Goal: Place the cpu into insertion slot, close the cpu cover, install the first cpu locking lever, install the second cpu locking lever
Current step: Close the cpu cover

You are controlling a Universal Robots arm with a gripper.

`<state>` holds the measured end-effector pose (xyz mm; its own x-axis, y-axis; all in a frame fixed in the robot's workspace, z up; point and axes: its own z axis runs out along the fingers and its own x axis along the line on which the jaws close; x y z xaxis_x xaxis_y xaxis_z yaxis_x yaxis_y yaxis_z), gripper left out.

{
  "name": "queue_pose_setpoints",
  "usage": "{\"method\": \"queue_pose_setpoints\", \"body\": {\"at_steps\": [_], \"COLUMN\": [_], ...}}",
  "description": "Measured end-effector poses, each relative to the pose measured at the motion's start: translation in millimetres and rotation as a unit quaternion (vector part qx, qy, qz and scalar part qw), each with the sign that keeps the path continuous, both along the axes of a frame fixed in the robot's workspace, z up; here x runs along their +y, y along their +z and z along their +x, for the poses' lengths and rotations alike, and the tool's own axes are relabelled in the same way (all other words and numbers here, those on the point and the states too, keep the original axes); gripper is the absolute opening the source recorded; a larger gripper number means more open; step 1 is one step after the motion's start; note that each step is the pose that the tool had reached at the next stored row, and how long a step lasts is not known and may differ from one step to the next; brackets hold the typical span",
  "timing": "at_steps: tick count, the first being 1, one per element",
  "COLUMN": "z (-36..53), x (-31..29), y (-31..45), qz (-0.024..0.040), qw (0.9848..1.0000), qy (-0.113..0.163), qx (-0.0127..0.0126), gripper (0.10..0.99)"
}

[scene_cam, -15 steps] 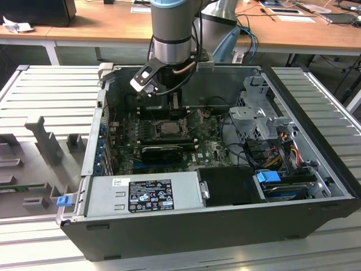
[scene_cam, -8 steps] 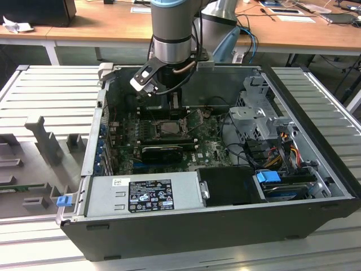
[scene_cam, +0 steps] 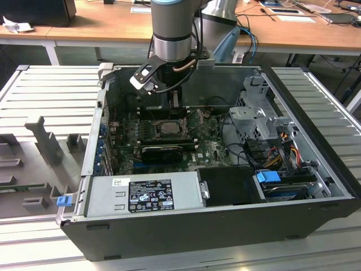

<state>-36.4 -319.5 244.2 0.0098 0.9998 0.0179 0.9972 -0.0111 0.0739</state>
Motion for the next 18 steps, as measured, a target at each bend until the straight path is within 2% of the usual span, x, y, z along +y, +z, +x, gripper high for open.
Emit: {"method": "queue_pose_setpoints", "body": {"at_steps": [11, 18], "z": [0.0, 0.8], "x": [0.0, 0.0], "y": [7.2, 16.3], "qz": [0.0000, 0.0000], "qw": [1.0000, 1.0000], "qy": [0.000, 0.000], "qx": [0.0000, 0.0000], "gripper": [0.106, 0.106]}}
